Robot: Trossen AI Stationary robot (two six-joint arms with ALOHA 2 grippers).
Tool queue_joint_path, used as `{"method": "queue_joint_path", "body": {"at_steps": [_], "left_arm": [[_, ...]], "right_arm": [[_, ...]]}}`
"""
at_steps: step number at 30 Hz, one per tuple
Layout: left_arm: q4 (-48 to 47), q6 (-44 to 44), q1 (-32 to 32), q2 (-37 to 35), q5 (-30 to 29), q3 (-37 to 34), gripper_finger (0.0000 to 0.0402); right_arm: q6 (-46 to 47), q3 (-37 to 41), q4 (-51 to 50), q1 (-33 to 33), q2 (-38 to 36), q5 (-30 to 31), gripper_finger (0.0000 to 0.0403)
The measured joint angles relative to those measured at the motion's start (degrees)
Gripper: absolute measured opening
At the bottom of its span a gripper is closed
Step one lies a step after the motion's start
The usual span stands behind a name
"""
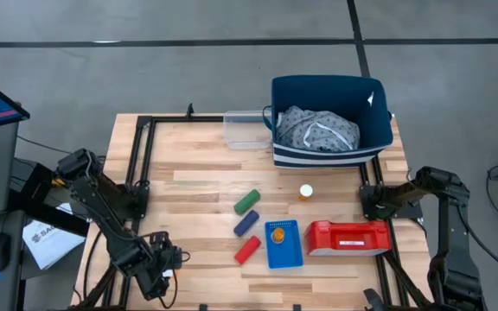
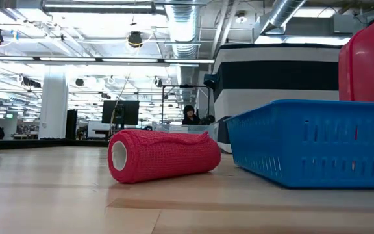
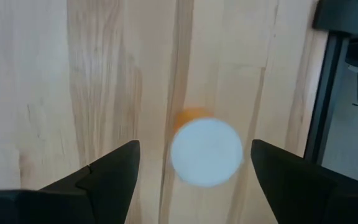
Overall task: Pick & Place Medicine items
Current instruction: Put the bottom orange pill bottle into the blue bin
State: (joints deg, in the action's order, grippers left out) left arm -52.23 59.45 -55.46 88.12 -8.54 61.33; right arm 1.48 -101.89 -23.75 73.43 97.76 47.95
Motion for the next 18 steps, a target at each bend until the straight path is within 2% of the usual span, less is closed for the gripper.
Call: {"method": "queue_joint_path", "body": {"at_steps": [18], "left_arm": [[2.3, 2.5, -1.9, 2.5, -2.1, -0.8, 0.0299]], "right_arm": [[0.0, 0.0, 0.0, 0.0, 0.0, 0.1, 0.025]]}}
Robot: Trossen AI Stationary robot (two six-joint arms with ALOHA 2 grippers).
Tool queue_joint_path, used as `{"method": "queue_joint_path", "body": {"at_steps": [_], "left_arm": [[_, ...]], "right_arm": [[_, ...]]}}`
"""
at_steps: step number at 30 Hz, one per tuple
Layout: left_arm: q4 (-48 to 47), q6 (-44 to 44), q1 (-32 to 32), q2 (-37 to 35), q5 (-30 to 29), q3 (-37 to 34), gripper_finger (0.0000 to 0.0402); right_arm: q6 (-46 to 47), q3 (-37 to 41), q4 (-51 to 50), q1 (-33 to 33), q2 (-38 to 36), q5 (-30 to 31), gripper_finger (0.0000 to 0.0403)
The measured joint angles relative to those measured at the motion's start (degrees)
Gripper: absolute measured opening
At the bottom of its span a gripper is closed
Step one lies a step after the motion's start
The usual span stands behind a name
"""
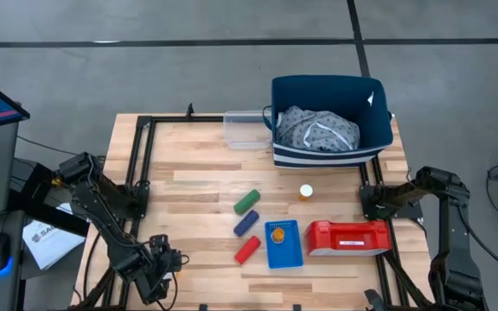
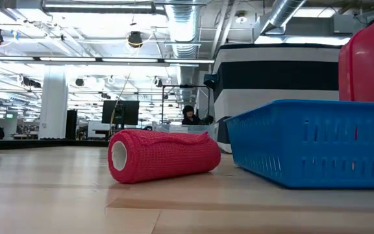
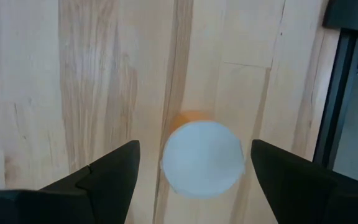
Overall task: Pick & Place Medicine items
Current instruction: Put the bottom orange pill bottle into the blue bin
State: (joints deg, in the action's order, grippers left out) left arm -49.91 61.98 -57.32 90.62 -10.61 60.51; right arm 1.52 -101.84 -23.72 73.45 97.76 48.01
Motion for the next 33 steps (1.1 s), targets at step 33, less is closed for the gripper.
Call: {"method": "queue_joint_path", "body": {"at_steps": [33], "left_arm": [[5.9, 3.5, -1.1, 0.3, -1.1, -4.8, 0.0283]], "right_arm": [[1.4, 0.0, 0.2, -0.5, 0.0, 0.0, 0.025]]}}
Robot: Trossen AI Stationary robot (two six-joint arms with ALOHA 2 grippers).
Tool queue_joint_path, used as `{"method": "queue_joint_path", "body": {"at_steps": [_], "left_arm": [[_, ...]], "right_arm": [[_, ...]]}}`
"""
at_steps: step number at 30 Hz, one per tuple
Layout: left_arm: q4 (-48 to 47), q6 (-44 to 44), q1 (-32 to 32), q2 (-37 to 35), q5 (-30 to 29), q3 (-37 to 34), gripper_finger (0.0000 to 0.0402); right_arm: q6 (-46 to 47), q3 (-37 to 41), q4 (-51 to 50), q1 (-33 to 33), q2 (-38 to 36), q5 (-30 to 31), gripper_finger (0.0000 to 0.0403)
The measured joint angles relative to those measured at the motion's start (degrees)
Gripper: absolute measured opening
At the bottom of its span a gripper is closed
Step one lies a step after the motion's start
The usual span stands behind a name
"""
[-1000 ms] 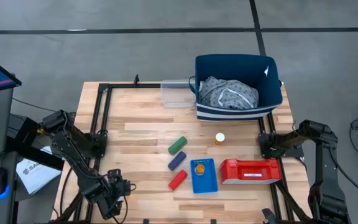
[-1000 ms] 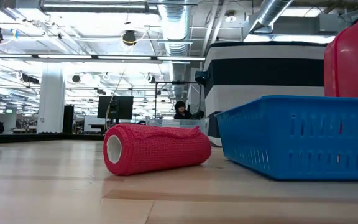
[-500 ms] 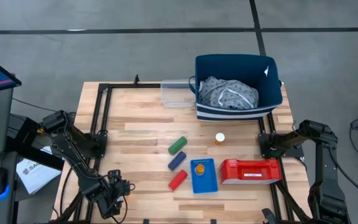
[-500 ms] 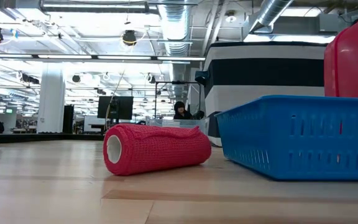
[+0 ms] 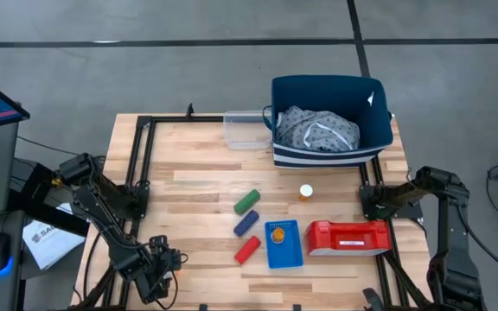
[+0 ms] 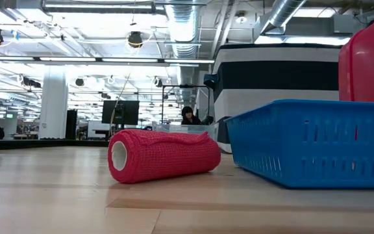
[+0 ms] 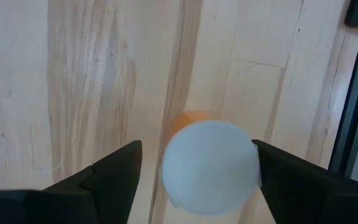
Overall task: Pick & Place Medicine items
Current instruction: Put the bottom orange pill bottle into the blue bin
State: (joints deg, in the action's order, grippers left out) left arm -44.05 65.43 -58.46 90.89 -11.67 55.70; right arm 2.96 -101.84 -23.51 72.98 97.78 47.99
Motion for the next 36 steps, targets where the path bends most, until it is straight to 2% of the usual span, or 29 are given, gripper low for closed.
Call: {"method": "queue_joint_path", "body": {"at_steps": [11, 19, 26, 32, 36], "left_arm": [[0.2, 0.0, 0.0, 0.0, -0.1, 0.0, 0.0199], [0.2, -0.5, 0.0, 0.0, -2.4, 0.0, 0.0226], [2.2, -3.3, 0.0, 0.0, -5.1, 0.0, 0.0201], [4.9, -7.5, 1.5, 0.0, -9.8, 0.0, 0.0219], [8.1, -12.7, 3.5, 0.0, -12.1, 0.0, 0.0209]], "right_arm": [[0.1, 0.0, 0.0, 0.0, 0.0, 0.0, 0.025], [0.1, 0.0, 0.0, 0.0, 0.0, 0.0, 0.025], [0.1, 0.0, 0.0, 0.0, 0.0, 0.0, 0.025], [0.7, 0.0, 0.0, 0.0, 0.0, 0.0, 0.025], [1.1, 0.0, 0.0, 0.0, 0.0, 0.0, 0.025]]}}
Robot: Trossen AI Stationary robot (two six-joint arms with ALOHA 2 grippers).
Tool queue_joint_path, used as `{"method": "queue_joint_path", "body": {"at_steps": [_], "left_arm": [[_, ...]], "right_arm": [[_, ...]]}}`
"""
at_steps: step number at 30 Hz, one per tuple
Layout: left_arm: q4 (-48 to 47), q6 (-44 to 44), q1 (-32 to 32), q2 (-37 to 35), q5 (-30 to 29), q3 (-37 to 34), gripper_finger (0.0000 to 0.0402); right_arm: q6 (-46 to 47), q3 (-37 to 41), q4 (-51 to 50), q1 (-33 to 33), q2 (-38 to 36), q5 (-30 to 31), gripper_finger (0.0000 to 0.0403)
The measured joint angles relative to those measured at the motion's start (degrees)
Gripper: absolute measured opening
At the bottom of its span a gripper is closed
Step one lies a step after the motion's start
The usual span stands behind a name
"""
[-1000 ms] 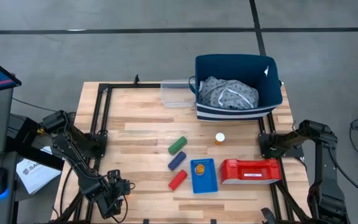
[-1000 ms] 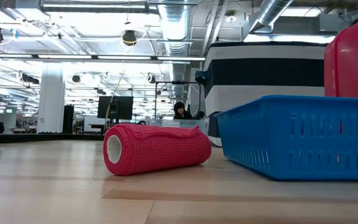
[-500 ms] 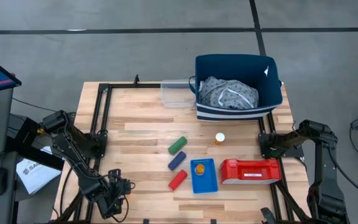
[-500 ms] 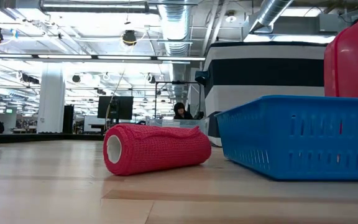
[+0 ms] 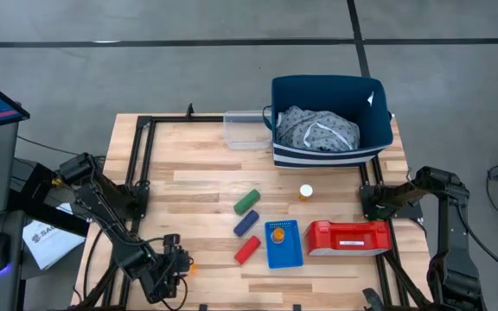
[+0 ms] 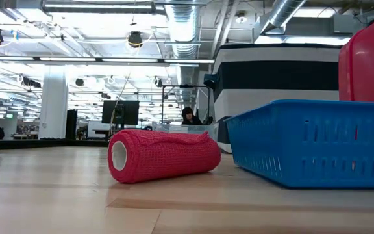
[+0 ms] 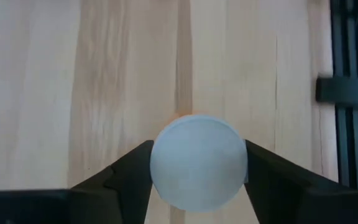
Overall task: Pick & Place Medicine items
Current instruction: Put the bottom orange pill bottle into the blue bin
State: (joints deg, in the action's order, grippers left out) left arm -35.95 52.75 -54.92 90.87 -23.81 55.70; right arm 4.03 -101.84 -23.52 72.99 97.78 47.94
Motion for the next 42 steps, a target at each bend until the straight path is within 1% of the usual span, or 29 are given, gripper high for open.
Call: {"method": "queue_joint_path", "body": {"at_steps": [4, 9, 12, 16, 22, 29, 33, 37, 42], "left_arm": [[4.5, -6.2, 2.7, 0.0, -1.9, 0.0, 0.0199], [11.0, -15.7, 6.9, 0.0, -3.8, 0.0, 0.0217], [16.0, -23.0, 10.1, 0.0, -3.7, 0.0, 0.0212], [24.4, -34.7, 14.8, 0.0, -3.6, 0.0, 0.02], [34.0, -47.9, 21.9, 0.0, -0.1, 0.0, 0.0217], [41.7, -55.1, 28.5, 0.0, 6.6, 0.0, 0.0202], [45.8, -57.3, 29.5, 1.2, 8.2, 0.0, 0.0211], [47.0, -58.6, 29.7, 5.0, 9.3, 2.4, 0.0215], [47.2, -61.5, 29.7, 12.0, 11.3, 9.2, 0.0203]], "right_arm": [[0.1, 0.0, 0.0, 0.1, 0.0, 0.0, 0.025], [0.1, 0.0, 0.0, 0.2, 0.0, 0.0, 0.025], [0.1, 0.0, 0.0, 0.2, 0.0, 0.0, 0.025], [0.1, 0.0, 0.0, 0.6, 0.0, 0.0, 0.025], [0.5, 0.0, 0.0, 1.3, 0.0, 0.0, 0.025], [0.5, 0.0, 0.0, 1.3, 0.0, 0.1, 0.025], [0.5, 0.0, -0.1, 1.3, 0.0, 0.1, 0.025], [0.5, 0.0, -0.2, 1.3, 0.0, 0.1, 0.025], [0.5, 0.0, -0.3, 1.3, 0.0, 0.1, 0.025]]}}
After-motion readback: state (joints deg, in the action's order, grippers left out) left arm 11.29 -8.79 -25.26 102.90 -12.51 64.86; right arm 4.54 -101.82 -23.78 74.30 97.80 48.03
